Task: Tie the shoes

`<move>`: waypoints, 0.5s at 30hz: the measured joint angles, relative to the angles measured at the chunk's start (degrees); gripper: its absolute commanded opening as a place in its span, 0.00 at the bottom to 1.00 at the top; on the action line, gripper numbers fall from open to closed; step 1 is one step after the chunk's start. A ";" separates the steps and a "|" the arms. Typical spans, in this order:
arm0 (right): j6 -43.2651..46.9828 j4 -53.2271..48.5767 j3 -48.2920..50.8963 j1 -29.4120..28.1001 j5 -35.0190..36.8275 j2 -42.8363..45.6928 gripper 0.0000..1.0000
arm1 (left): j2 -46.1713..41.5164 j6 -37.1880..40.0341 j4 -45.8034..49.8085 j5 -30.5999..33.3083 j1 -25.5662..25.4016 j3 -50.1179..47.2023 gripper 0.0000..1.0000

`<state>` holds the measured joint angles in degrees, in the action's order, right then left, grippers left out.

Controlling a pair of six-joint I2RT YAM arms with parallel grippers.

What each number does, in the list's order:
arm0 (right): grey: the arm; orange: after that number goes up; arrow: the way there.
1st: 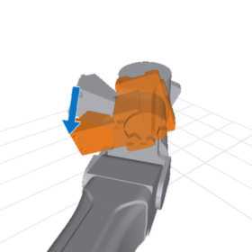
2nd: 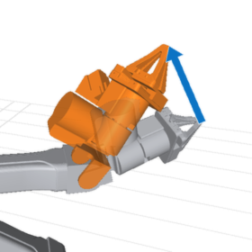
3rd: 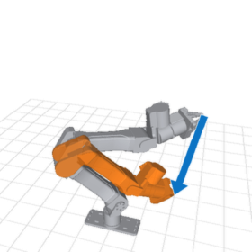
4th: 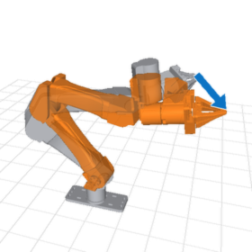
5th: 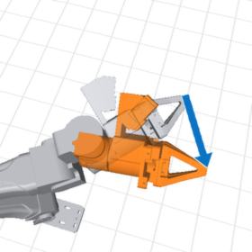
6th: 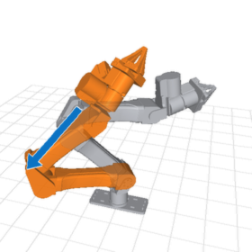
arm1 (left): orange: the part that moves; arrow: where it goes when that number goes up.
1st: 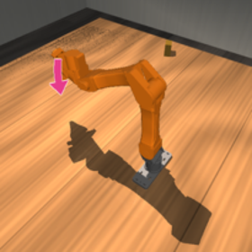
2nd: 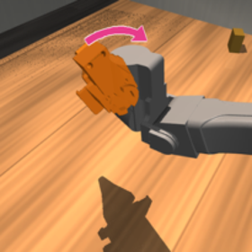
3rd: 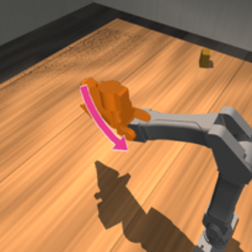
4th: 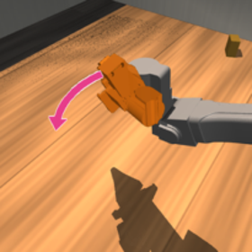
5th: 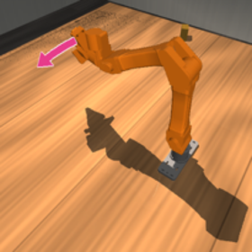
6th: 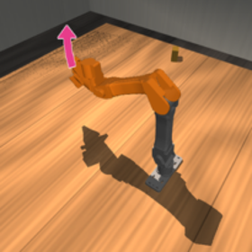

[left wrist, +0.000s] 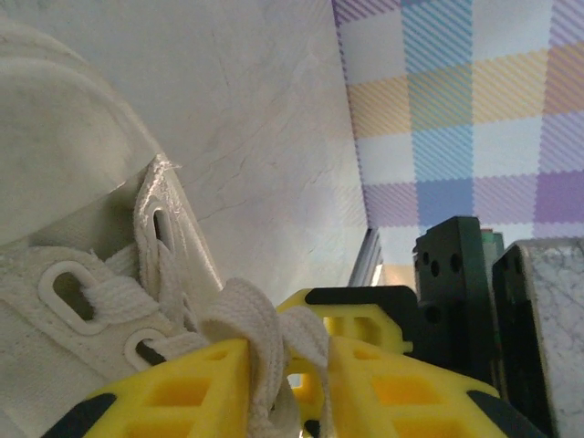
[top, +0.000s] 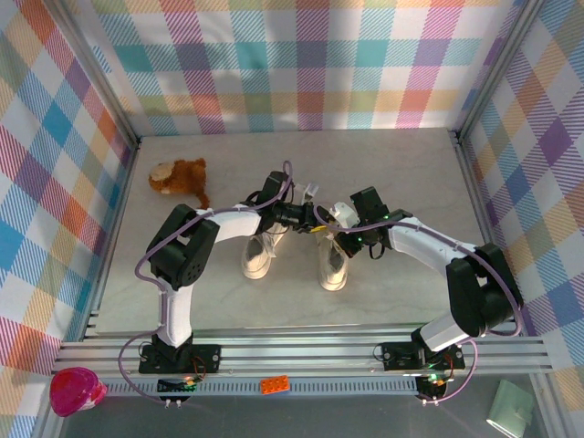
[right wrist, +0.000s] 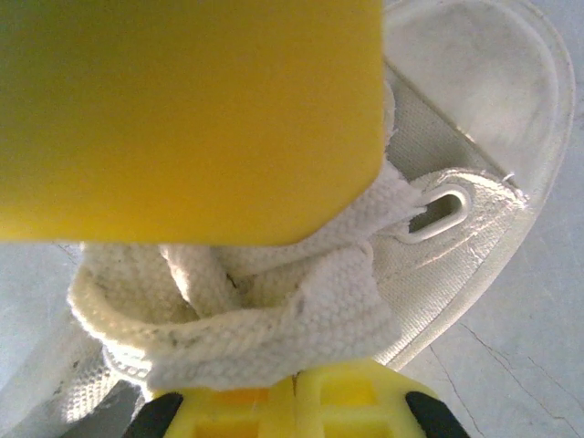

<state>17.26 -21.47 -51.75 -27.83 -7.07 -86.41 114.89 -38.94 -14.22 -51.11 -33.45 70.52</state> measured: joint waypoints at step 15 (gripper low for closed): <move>0.02 0.04 0.00 -0.07 0.04 -0.04 0.00 | 2.82 3.87 3.21 -0.31 0.00 2.51 0.23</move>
<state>17.28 -21.43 -51.75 -27.90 -7.03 -86.46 117.71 -35.07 -11.00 -51.42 -33.45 73.03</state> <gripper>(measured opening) 0.059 0.265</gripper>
